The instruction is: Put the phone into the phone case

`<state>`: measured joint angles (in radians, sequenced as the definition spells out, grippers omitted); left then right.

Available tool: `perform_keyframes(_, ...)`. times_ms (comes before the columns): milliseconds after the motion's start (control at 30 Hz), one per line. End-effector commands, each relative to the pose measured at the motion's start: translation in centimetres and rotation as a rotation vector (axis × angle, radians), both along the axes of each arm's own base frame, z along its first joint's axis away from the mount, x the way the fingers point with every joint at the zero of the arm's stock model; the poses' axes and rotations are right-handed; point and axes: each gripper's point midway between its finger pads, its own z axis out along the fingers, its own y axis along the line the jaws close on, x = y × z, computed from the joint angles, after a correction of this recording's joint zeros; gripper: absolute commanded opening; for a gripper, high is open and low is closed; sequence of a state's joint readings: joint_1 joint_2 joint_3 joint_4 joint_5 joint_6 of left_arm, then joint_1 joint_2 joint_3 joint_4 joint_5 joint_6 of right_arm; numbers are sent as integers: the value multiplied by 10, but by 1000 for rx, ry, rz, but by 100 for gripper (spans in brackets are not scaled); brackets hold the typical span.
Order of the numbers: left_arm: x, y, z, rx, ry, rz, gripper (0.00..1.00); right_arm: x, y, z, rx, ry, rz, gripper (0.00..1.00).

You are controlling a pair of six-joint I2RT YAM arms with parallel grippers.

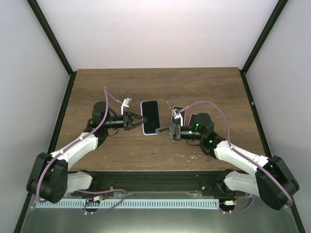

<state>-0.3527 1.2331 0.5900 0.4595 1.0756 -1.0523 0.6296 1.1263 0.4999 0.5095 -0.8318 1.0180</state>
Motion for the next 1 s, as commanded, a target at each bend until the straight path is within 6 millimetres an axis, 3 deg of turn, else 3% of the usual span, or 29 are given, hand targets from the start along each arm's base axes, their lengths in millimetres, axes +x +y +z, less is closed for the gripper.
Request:
perform_keyframes(0,-14,-15,47,-87,-121,-83,9,-8,3,18,70,11,64,76)
perform_keyframes(167,-17,-18,51,-89,-136,-86,9,-17,-2,24,117,8,66,39)
perform_keyframes(433,-19,-18,51,-84,-139,-90,13,-24,-12,32,151,-17,33,1)
perform_keyframes(667,-21,-18,55,-88,-145,-89,42,-24,-9,27,128,-24,41,1)
perform_keyframes(867,-20,-20,44,-57,-130,-99,44,-24,1,18,77,-32,61,1)
perform_keyframes(967,-20,-21,40,-52,-128,-108,33,-24,5,18,70,-31,73,1)
